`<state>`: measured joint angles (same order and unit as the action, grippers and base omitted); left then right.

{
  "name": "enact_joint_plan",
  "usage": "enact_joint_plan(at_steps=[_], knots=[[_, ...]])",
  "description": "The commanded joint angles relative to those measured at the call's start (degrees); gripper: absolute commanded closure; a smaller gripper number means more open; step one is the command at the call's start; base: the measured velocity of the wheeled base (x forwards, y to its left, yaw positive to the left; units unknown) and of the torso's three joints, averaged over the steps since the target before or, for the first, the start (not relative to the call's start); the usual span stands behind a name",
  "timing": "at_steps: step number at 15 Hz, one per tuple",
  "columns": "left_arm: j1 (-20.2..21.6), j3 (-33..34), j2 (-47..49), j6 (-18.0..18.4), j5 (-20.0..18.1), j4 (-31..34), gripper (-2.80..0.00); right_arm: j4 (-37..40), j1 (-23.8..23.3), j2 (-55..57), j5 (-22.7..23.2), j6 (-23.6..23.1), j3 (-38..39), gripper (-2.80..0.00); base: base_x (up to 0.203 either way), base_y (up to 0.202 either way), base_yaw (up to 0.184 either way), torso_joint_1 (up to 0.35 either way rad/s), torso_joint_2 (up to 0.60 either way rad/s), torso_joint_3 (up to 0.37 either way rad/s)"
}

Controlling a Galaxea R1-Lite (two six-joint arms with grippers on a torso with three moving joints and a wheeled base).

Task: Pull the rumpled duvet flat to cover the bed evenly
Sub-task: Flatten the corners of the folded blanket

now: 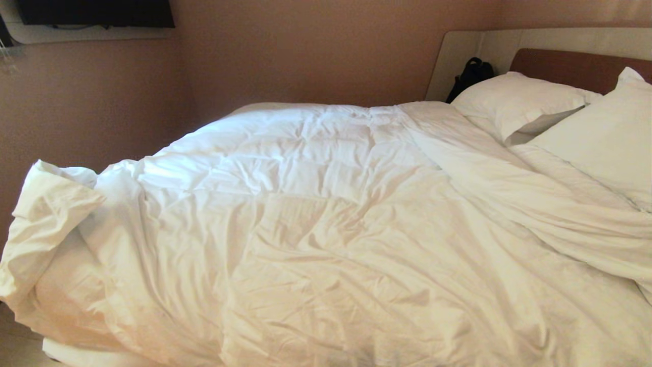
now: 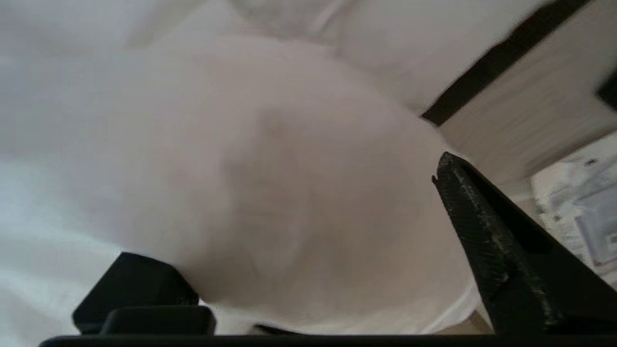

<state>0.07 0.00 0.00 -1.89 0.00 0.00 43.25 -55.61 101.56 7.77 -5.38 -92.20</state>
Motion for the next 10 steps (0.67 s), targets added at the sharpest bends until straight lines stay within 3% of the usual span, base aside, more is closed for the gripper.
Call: enact_joint_plan(at_steps=[1, 5, 10], knots=[[0.01, 0.00, 0.00, -0.04, 0.00, 0.00, 0.00, 3.33, -0.15, -1.28, 2.08, -1.19, 0.32, -2.80, 0.000, 0.000, 0.000, 0.000, 0.00, 0.000], [0.01, 0.00, 0.00, -0.04, 0.09, 0.00, 0.00, 10.14, 0.48, -9.18, 9.60, -8.83, 4.59, -2.80, 0.000, 0.000, 0.000, 0.000, 0.00, 0.000], [0.01, 0.00, 0.00, -0.04, 0.09, 0.00, 0.00, 10.45, 2.18, -14.63, 10.16, -12.99, 10.55, -2.80, 0.000, 0.000, 0.000, 0.000, 0.00, 0.000]])
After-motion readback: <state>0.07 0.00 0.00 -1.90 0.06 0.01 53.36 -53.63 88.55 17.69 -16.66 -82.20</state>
